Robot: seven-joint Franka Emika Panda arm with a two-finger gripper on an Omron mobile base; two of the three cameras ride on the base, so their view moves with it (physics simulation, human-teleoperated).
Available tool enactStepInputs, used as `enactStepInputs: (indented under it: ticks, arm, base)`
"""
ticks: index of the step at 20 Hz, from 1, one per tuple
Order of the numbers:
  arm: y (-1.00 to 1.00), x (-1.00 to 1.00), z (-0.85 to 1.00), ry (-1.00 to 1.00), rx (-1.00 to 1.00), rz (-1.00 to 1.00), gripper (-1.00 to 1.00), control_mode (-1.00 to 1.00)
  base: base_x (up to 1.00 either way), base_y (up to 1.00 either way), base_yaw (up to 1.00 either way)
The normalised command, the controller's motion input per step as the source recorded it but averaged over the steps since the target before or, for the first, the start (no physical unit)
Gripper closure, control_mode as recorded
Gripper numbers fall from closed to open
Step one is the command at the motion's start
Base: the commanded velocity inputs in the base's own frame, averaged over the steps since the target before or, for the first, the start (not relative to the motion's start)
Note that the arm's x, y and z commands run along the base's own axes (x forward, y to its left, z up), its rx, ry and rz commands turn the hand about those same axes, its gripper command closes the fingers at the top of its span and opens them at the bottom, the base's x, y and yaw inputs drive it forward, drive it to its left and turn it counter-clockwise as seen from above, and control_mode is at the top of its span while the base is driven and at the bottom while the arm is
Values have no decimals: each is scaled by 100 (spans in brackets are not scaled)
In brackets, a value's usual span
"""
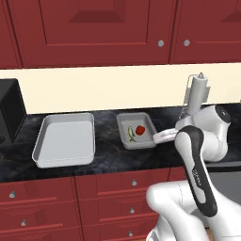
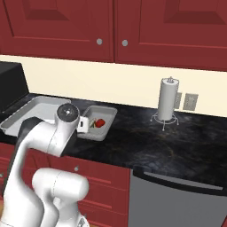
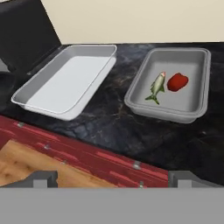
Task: Place one bell pepper and one fish in each tupperware on the nearby counter, to pack two identical lunches.
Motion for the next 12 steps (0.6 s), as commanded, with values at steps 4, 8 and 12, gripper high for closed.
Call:
enactStepInputs:
  ticks: [4,8,12]
  arm:
    - [-4,-49,54,0,-22,0,-100,-100]
    - [-8,-56,-2,-5,-15,-6,-100,-100]
    - [-11,-64,-3,-4,-10,-5,-100,100]
  base:
    - [0,0,0]
    - [0,0,0]
    - [-21,-4,0]
